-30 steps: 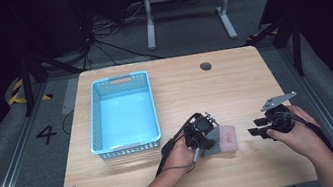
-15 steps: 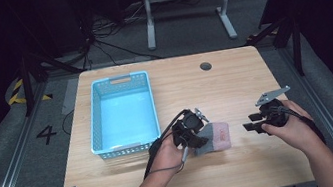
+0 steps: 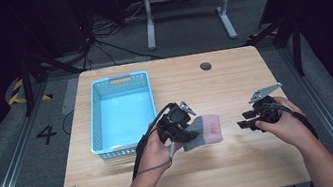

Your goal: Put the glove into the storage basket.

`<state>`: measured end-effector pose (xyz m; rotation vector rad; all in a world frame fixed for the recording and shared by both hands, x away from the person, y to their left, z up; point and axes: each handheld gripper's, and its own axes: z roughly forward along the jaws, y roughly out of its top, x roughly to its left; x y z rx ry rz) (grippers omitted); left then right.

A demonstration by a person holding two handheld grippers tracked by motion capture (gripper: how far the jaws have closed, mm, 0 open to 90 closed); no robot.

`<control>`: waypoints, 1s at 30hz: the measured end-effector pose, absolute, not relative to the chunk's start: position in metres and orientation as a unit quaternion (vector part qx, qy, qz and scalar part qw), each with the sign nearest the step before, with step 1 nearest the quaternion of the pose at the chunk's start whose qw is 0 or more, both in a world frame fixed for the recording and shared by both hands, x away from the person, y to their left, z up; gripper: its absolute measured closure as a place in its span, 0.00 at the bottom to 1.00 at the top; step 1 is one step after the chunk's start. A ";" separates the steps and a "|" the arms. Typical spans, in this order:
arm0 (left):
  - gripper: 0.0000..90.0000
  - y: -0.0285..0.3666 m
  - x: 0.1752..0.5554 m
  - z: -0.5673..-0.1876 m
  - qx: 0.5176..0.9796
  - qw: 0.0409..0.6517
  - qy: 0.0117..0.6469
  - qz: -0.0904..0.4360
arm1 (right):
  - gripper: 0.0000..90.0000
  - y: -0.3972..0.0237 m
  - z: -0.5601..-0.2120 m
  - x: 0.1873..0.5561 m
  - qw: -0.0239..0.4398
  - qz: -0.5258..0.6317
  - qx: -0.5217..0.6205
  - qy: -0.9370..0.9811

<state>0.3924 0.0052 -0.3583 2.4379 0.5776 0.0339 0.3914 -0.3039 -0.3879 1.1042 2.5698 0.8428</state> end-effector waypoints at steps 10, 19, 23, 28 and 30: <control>0.73 0.019 0.401 -0.344 0.917 0.328 0.225 0.011 | 0.60 -0.305 -0.390 0.391 0.109 0.285 0.379 0.874; 0.73 0.032 0.412 -0.336 0.916 0.328 0.231 0.023 | 0.60 -0.307 -0.392 0.389 0.108 0.282 0.384 0.873; 0.73 0.039 0.416 -0.332 0.915 0.327 0.234 0.029 | 0.59 -0.309 -0.393 0.389 0.110 0.281 0.386 0.872; 0.73 0.049 0.421 -0.329 0.914 0.328 0.236 0.040 | 0.59 -0.310 -0.394 0.388 0.109 0.280 0.390 0.871; 0.73 0.054 0.423 -0.327 0.914 0.327 0.237 0.042 | 0.59 -0.311 -0.394 0.388 0.109 0.280 0.392 0.870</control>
